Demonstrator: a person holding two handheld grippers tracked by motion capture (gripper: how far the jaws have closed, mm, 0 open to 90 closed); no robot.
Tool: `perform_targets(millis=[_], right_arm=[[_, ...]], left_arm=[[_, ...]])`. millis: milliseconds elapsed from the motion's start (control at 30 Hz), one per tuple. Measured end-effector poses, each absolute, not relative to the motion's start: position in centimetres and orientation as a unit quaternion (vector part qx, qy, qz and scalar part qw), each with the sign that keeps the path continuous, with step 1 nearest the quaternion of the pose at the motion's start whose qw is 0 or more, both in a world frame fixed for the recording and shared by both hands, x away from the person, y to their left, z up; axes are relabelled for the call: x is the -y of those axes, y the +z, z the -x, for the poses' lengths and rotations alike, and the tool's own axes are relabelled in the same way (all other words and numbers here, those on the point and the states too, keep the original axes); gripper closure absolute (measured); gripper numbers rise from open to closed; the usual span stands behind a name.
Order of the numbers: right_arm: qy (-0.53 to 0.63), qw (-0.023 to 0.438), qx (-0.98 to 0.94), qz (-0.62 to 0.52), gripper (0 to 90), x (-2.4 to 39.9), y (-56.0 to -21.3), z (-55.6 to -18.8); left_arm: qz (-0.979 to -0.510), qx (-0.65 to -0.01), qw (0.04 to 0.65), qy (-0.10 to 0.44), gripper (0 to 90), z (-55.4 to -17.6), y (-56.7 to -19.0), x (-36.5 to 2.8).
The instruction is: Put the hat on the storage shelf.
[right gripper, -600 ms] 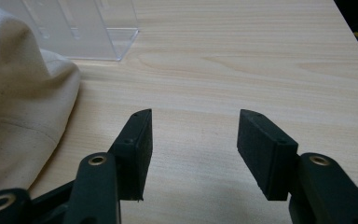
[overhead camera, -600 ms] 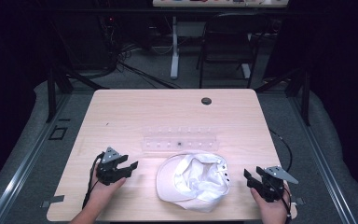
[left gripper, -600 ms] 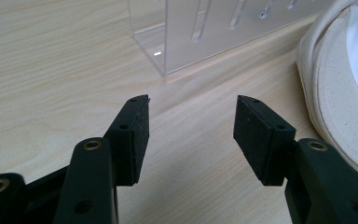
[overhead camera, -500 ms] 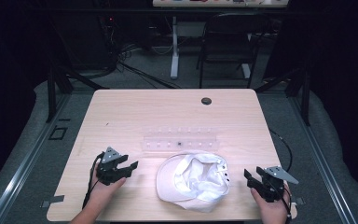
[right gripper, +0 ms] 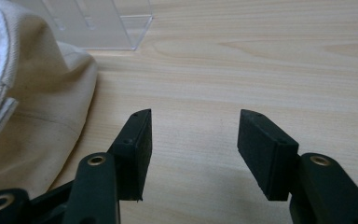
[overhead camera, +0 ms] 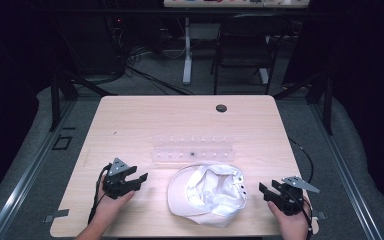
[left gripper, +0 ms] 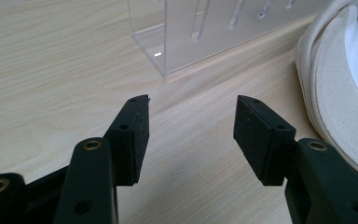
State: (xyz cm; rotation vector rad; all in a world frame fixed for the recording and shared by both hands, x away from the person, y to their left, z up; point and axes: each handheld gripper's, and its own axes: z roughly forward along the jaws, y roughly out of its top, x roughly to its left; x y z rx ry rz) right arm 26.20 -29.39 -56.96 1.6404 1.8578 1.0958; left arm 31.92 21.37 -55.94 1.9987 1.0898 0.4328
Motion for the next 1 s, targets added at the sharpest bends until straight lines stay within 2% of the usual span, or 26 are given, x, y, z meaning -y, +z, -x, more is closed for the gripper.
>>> perform_targets(millis=[467, 633, 767, 1000], right_arm=[[0.336, 0.131, -0.72, -0.593, 44.0, 29.0, -54.0, -28.4], [0.33, 0.114, -0.726, -0.592, 43.3, 28.9, -52.6, -29.0], [0.306, 0.117, -0.747, -0.578, 44.4, 28.5, -51.5, -29.5], [0.289, 0.095, -0.771, -0.559, 50.5, 27.6, -49.9, -30.3]], left_arm=[[-0.791, -0.428, 0.4, 0.174, 46.3, -31.4, -55.9, -21.5], [-0.792, -0.427, 0.399, 0.175, 46.3, -31.4, -55.9, -21.4], [-0.793, -0.427, 0.399, 0.175, 46.3, -31.4, -55.9, -21.3], [-0.793, -0.426, 0.399, 0.176, 46.4, -31.4, -55.9, -21.3]])
